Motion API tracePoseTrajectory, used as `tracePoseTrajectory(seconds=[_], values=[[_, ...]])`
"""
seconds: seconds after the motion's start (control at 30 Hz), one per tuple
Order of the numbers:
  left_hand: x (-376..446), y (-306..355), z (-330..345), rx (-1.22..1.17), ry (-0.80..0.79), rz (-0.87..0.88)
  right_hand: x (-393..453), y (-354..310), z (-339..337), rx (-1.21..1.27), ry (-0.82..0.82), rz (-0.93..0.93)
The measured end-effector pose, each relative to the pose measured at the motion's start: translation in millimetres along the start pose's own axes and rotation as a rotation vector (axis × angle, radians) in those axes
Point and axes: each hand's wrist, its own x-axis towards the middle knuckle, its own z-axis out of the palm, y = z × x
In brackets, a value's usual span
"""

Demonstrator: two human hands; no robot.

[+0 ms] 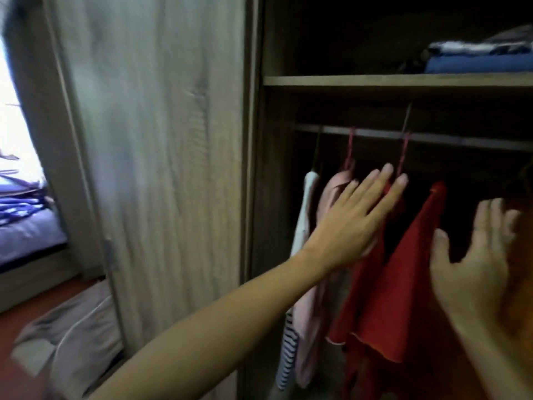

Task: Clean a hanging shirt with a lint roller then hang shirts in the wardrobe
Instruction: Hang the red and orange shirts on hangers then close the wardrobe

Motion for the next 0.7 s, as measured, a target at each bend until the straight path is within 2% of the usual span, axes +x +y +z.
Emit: tracePoseTrajectory(seconds=[0.1, 0.2, 0.3, 0.43, 0.6, 0.7], values=[[-20.5, -38.8, -38.0, -0.032, 0.146, 0.024, -51.8, -50.0, 36.0, 0.07, 0.009, -0.111], [-54.0, -90.9, -65.8, -0.02, 0.181, 0.002, -106.2, -92.8, 90.4, 0.087, -0.04, -0.16], [-89.9, -145.3, -88.1, 0.053, 0.118, -0.044, -152.4, -137.6, 145.2, 0.109, -0.128, -0.141], [-128.6, -224.7, -103.8, 0.249, -0.005, -0.046, -204.2, -195.2, 208.9, -0.033, -0.218, -0.157], [-132.8, -308.1, -104.6, 0.385, -0.139, -0.124, -210.5, -238.8, 269.3, -0.197, -0.333, -0.283], [-130.3, -335.6, -95.9, 0.384, -0.14, -0.153, -202.7, -237.9, 290.9, -0.253, -0.344, -0.204]])
